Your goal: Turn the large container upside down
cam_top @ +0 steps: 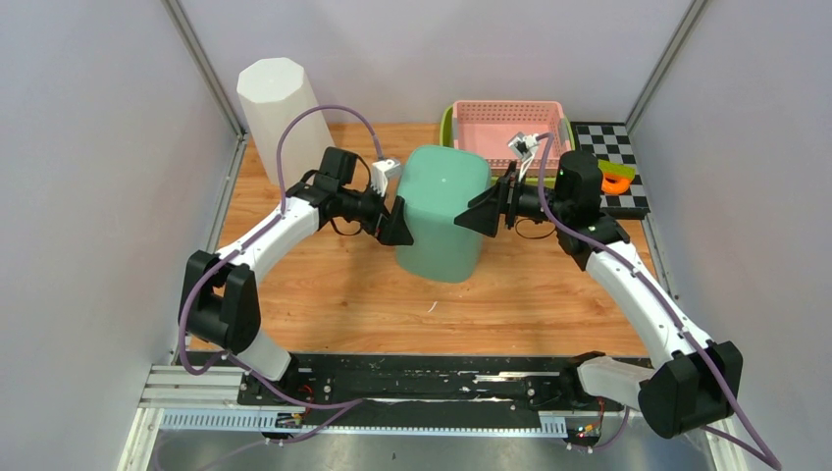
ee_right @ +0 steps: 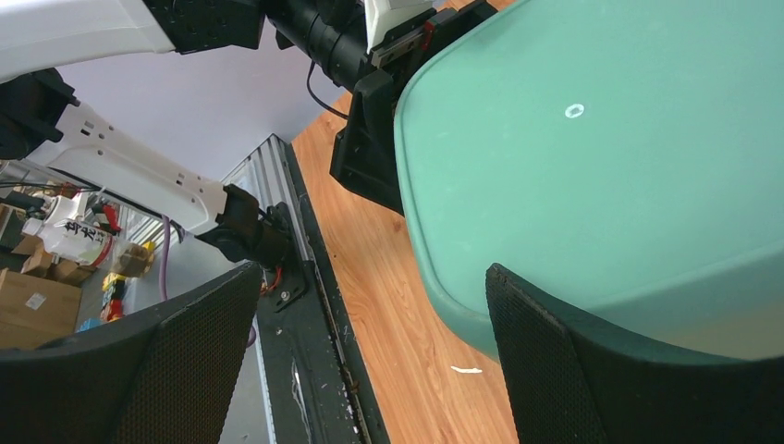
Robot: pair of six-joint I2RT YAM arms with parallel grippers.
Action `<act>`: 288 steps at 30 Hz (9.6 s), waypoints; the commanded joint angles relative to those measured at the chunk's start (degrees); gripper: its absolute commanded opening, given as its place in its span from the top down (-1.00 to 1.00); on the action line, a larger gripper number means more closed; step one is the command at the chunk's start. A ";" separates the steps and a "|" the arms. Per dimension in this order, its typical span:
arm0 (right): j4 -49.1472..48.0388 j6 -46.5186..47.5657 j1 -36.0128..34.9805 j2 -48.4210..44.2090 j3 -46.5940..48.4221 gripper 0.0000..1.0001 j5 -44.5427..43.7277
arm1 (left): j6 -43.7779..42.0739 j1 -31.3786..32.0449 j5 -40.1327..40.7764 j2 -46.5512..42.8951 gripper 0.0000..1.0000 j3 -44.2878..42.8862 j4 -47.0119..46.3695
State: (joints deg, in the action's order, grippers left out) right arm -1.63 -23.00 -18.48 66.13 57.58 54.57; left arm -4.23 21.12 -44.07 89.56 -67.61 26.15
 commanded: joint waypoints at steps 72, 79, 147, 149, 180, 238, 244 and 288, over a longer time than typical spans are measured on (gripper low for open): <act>13.69 38.47 1.32 -19.29 -14.34 -0.99 -16.39 | -20.05 6.36 1.44 -19.18 -1.00 -12.21 2.39; 12.99 38.38 1.82 -19.49 -14.61 -1.00 -18.73 | -20.94 12.30 5.11 -11.87 -1.00 -18.33 1.74; 11.86 37.91 3.80 -19.62 -14.78 -1.00 -24.19 | 1.78 26.75 57.21 6.29 -1.00 -25.49 -2.75; 11.91 37.86 3.80 -19.61 -14.78 -1.00 -24.13 | 2.36 26.33 57.82 5.94 -1.00 -25.06 -2.97; 11.90 37.86 4.07 -19.92 -14.78 -1.00 -23.89 | 7.34 22.09 61.26 0.50 -1.00 -18.87 -6.59; 11.97 37.86 4.59 -19.88 -14.80 -1.00 -23.21 | 4.86 22.12 60.60 1.84 -1.00 -17.21 -9.08; 11.98 37.81 4.59 -19.78 -14.80 -1.00 -23.14 | 5.55 22.12 63.42 2.44 -1.00 -17.18 -9.17; 11.58 37.37 4.60 -19.37 -15.13 -1.00 -22.60 | -13.86 16.87 41.46 -10.33 -1.00 -23.86 -2.79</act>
State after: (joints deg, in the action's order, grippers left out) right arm 10.28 15.20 -14.70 47.09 43.40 31.05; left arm -2.66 38.04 5.56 83.74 -91.29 20.47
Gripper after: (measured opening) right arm 0.997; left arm 0.996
